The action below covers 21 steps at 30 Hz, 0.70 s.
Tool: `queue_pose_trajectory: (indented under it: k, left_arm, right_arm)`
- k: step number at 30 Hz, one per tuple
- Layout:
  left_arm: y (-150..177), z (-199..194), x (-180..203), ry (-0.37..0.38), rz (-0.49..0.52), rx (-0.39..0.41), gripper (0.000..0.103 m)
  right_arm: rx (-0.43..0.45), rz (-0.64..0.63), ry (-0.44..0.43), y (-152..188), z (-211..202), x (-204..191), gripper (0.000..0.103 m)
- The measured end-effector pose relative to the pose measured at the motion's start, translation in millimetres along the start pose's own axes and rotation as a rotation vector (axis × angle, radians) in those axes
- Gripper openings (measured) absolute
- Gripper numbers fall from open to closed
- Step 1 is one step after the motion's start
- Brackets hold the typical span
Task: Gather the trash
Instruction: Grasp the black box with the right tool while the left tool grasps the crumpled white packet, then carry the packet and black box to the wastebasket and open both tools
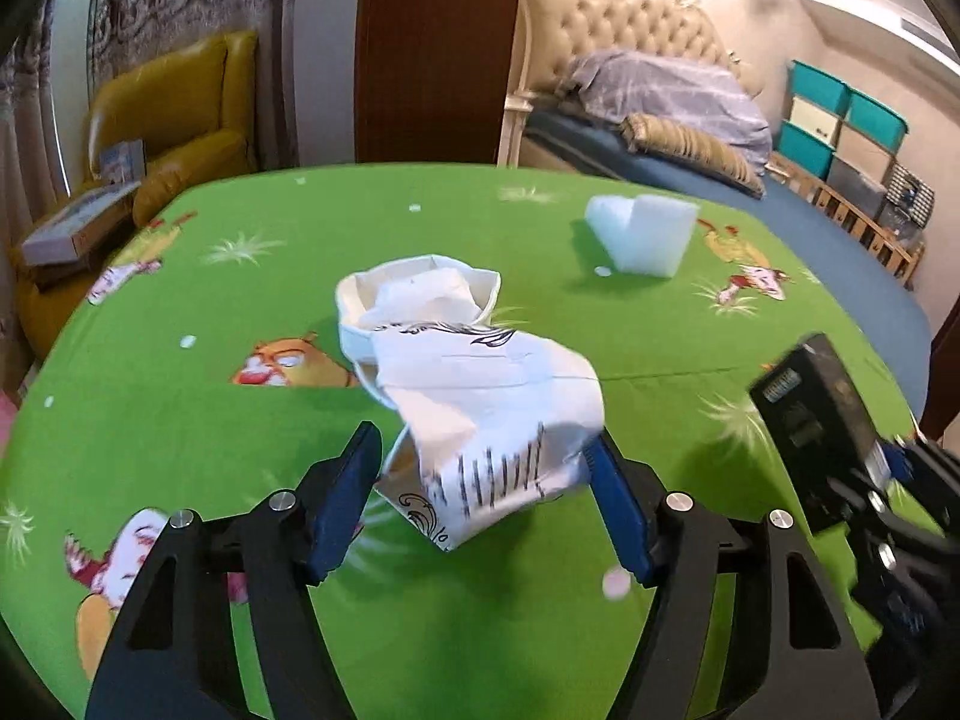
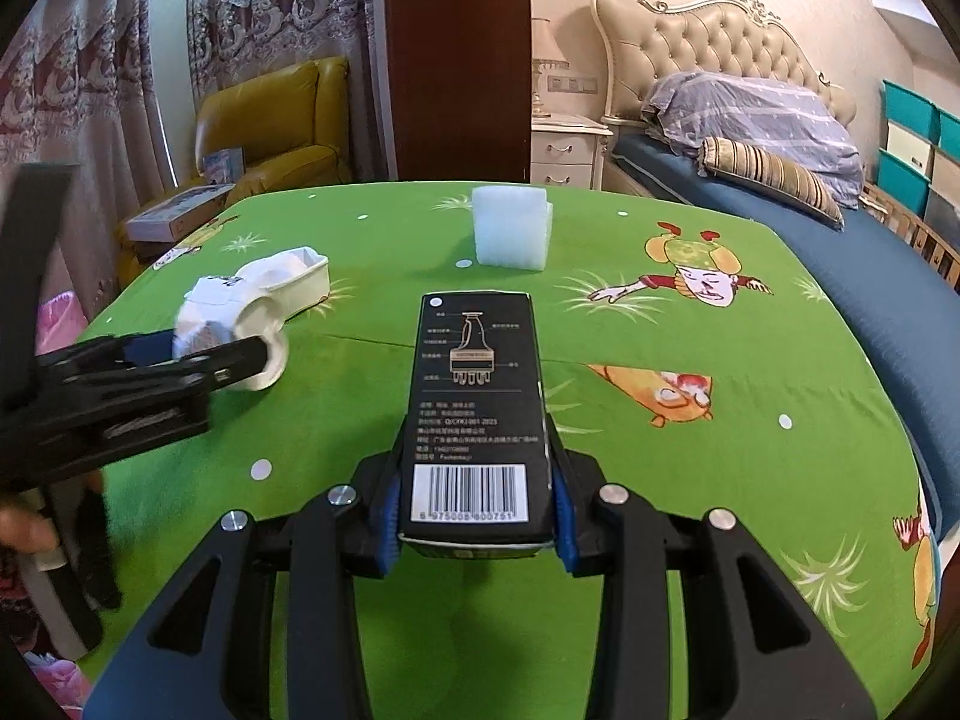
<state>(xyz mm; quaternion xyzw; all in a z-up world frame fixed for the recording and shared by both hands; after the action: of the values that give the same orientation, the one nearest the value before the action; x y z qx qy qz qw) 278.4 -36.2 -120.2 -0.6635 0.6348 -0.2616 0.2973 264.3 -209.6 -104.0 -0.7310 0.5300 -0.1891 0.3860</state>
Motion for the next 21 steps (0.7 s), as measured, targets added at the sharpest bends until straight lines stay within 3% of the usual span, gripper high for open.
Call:
queue_pose_trajectory:
  k: [14,17,21]
  left_arm:
    - [44,-55,-64,-0.054,-0.015,0.087,0.065]
    - [49,-57,-75,-0.01,-0.062,0.097,0.065]
    - [48,-57,-73,-0.01,-0.053,0.108,0.065]
  right_arm:
    - [-0.02,-0.084,0.019,1,4,-14,0.037]
    - [-0.014,-0.088,0.014,1,2,-16,0.037]
    - [-0.001,-0.098,0.008,2,-2,-17,0.037]
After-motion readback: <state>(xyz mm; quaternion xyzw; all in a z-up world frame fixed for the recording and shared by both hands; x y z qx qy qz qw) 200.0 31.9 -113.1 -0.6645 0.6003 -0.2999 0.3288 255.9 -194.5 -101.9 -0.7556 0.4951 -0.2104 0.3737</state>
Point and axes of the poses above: each gripper's, at about its wrist camera, not at the fingertips, and z roughly the way its jaws point, x to its right, y to its underside, the point moved 9 cm from there along z, roughly the way its jaws point, and after that the axes turned 10 degrees about -y, right-handed, at the moved point
